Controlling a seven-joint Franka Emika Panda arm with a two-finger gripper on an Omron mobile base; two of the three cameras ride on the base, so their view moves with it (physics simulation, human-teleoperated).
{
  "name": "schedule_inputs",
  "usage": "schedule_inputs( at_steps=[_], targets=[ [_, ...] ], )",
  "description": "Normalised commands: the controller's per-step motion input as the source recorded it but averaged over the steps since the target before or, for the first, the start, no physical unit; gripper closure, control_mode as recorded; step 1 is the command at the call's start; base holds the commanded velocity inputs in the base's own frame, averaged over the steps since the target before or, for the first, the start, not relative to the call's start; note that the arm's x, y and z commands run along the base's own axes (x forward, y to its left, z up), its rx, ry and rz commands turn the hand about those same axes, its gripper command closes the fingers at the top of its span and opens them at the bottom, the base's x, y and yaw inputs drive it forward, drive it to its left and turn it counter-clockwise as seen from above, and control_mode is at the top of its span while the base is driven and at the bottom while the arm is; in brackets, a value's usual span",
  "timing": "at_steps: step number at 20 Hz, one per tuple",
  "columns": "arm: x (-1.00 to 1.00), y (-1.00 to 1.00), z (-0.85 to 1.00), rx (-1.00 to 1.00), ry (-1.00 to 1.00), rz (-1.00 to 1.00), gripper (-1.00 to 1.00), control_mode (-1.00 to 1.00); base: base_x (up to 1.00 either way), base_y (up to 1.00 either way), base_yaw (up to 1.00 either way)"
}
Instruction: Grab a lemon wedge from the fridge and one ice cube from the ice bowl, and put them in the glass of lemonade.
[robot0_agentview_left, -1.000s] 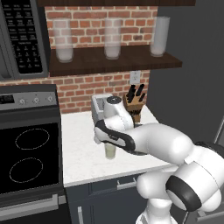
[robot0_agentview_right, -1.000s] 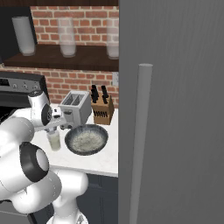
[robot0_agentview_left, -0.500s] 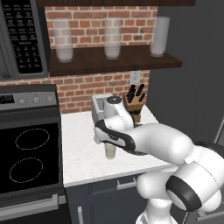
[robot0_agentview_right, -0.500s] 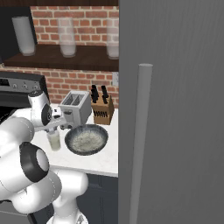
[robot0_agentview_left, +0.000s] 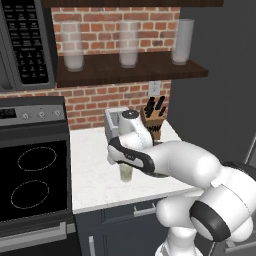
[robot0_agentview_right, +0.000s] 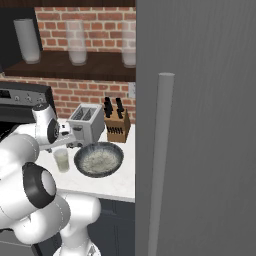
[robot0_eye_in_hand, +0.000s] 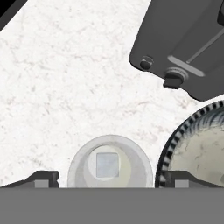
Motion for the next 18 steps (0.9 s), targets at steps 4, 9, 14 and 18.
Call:
schedule_inputs(
  at_steps=[4,9,14,18],
  targets=[
    [0.00,0.00,0.03,0.00,0.00,0.00,-1.00,-1.00,0.00,0.00,0.00],
    [-0.05,0.00,0.18,0.03,-0.07,0.00,-1.00,-1.00,0.00,0.00,0.00],
    [-0.04,-0.03,0.24,0.07,-0.07,0.00,-1.00,-1.00,0.00,0.00,0.00],
    [-0.03,0.00,0.17,0.04,-0.08,0.00,-1.00,-1.00,0.00,0.00,0.00]
  ],
)
